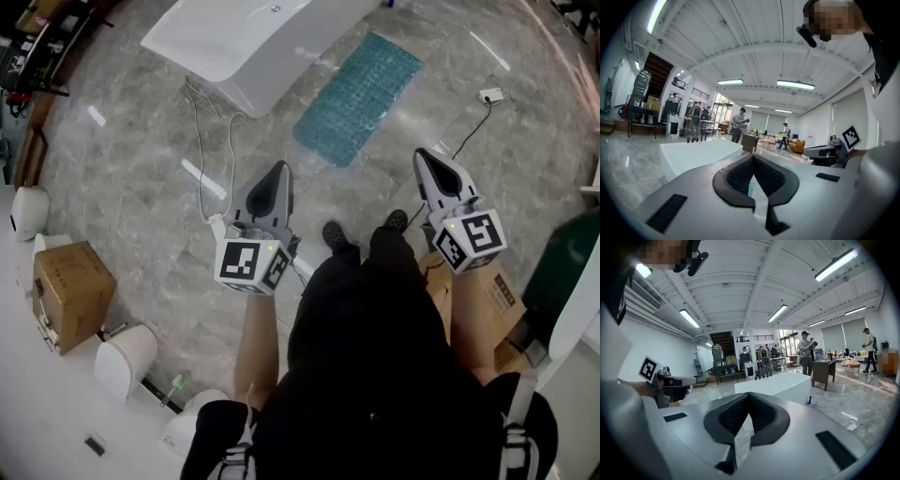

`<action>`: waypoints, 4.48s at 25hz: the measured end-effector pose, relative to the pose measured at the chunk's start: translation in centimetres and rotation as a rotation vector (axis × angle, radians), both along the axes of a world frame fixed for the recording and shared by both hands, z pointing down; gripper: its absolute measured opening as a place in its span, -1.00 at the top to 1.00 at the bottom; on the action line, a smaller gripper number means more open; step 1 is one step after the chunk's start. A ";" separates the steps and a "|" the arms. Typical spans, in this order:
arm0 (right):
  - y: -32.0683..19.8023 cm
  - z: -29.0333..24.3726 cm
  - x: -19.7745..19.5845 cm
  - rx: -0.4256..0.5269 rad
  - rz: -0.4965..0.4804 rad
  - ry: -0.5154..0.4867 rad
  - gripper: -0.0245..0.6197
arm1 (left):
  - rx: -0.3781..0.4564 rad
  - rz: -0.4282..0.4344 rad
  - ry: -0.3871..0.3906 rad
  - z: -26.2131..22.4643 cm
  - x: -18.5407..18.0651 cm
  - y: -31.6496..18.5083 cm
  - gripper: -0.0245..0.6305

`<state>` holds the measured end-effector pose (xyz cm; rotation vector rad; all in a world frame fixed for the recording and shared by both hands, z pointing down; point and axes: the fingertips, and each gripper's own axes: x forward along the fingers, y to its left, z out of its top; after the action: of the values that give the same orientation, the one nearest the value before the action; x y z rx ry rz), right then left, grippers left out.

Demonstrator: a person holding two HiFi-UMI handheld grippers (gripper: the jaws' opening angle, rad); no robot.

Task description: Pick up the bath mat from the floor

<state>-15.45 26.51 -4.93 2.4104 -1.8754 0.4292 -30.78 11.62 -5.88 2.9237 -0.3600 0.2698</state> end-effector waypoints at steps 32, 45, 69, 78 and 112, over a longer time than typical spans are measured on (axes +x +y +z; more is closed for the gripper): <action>1.3 0.7 8.0 0.048 -0.082 -0.039 0.89 | -0.006 -0.152 -0.061 1.2 5.4 0.8 0.90; 3.3 3.9 24.1 0.023 -0.233 -0.122 0.89 | -0.030 -0.367 -0.117 4.1 19.0 5.8 0.90; -19.1 4.9 19.5 -0.109 -0.576 -0.050 0.89 | -0.100 -0.571 -0.124 9.6 16.5 -9.1 0.91; -25.7 10.8 19.0 -0.158 -0.659 -0.032 0.89 | -0.155 -0.550 -0.182 16.4 17.4 -12.3 0.90; -34.4 71.6 17.4 -0.487 -0.860 -0.176 0.89 | -0.502 -0.868 -0.370 85.2 19.0 -20.1 0.90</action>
<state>1.93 -7.85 66.65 1.1540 -2.2890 0.8826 -11.76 -8.53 79.28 1.9842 -1.3228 0.6352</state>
